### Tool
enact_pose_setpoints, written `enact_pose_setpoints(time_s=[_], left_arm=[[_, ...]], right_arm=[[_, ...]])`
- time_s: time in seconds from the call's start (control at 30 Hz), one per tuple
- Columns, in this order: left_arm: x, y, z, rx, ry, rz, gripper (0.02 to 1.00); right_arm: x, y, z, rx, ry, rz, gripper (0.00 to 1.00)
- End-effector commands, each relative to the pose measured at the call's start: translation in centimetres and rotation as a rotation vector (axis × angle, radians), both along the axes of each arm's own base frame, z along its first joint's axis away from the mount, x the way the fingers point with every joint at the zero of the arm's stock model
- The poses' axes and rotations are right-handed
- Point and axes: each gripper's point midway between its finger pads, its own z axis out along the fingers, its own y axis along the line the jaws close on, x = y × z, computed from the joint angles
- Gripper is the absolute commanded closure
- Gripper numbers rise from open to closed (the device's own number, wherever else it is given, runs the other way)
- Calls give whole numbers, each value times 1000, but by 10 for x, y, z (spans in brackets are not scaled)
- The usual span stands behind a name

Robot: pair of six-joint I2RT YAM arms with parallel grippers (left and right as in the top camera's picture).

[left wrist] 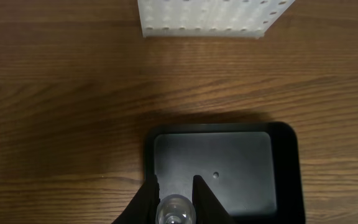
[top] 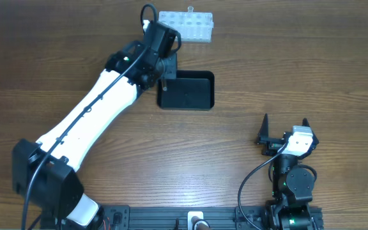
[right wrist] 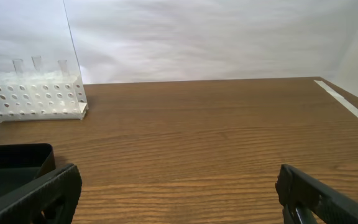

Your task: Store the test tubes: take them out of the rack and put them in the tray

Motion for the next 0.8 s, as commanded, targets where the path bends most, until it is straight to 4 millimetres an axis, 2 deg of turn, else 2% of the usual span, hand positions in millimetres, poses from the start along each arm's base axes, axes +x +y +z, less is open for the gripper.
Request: enact_pose_setpoints(time_s=[0.03,0.23,0.4,0.8], left_arm=[[4,4,-27,55,39,36,908],[9,6,-54,108,75,50,904],[18,1,-66,106,64,49,901],[23,-1,-97,128,101,48,882]], right_arm=[[0,2,-2,-4,1,11,9],[0,2,-2,-4,1,11,7],[0,2,-2,-4,1,11,9],[0,2,-2,-4,1,11,7]])
